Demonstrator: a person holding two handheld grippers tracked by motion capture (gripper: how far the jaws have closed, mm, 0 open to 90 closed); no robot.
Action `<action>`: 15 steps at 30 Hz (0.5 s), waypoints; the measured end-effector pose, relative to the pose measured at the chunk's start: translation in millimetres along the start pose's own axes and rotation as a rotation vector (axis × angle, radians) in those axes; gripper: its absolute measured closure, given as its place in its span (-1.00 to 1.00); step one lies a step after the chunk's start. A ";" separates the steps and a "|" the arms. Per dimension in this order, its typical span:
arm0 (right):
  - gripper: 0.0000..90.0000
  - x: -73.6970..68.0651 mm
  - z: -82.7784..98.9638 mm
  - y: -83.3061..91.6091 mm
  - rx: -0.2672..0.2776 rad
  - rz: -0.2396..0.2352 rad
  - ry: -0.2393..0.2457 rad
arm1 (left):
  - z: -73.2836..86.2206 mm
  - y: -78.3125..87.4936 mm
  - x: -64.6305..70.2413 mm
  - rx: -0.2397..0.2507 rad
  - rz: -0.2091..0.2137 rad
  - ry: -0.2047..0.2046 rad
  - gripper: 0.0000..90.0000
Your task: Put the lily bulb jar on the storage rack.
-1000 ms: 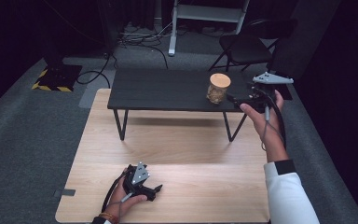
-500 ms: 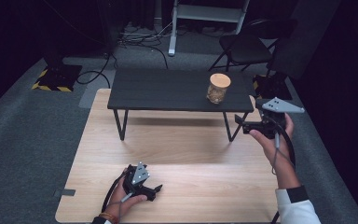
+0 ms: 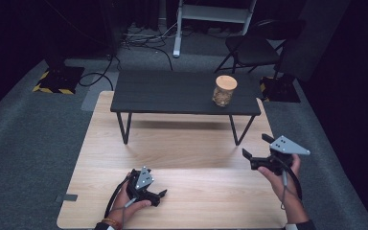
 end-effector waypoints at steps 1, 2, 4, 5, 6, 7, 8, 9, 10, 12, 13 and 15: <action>-0.88 -1.1 8.8 1.0 -0.003 -0.014 0.000 | 0.0 0.0 0.0 0.000 0.000 0.000 -0.98; -0.88 -6.2 21.9 2.4 -0.011 -0.011 0.007 | 0.0 0.0 0.0 0.000 0.000 0.000 -0.98; -0.88 -9.1 33.5 3.8 -0.014 -0.018 0.006 | 0.0 0.0 0.0 0.000 0.000 0.000 -0.98; -0.88 -12.5 40.3 4.7 -0.023 -0.013 0.013 | 0.0 0.0 0.0 0.000 0.000 0.000 -0.98; -0.88 -14.5 46.0 5.3 -0.029 -0.013 0.019 | 0.1 -0.1 0.2 0.001 -0.001 0.000 -0.98; -0.88 -14.5 46.0 5.3 -0.029 -0.013 0.019 | 0.1 -0.1 0.2 0.001 -0.001 0.000 -0.98; -0.88 -15.3 51.4 5.5 -0.037 -0.019 0.017 | 0.1 0.0 0.2 0.001 -0.001 -0.001 -0.98; -0.88 -16.7 56.3 5.6 -0.047 -0.020 0.015 | 0.0 0.0 0.0 0.000 0.000 -0.001 -0.98; -0.88 -18.9 61.5 5.9 -0.056 -0.016 0.019 | 0.1 0.0 0.2 0.001 0.000 0.000 -0.98; -0.88 -20.7 74.8 5.1 -0.086 -0.034 0.001 | 0.0 0.0 0.0 0.000 0.000 0.000 -0.98; -0.88 -21.4 79.0 5.1 -0.091 -0.038 -0.002 | 0.0 0.0 0.0 0.000 0.000 -0.001 -0.98; -0.88 -23.2 83.0 5.4 -0.094 -0.035 -0.005 | 0.0 0.0 0.0 0.000 0.000 -0.001 -0.98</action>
Point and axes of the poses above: each handheld gripper's, and its own axes: y roughly backward along the jaws, z roughly out of its underside, x roughly to its right, the point moved 1 cm from there along -y, roughly forward along the jaws, and after that the axes turned 4 degrees about y, right-handed, at the moved point
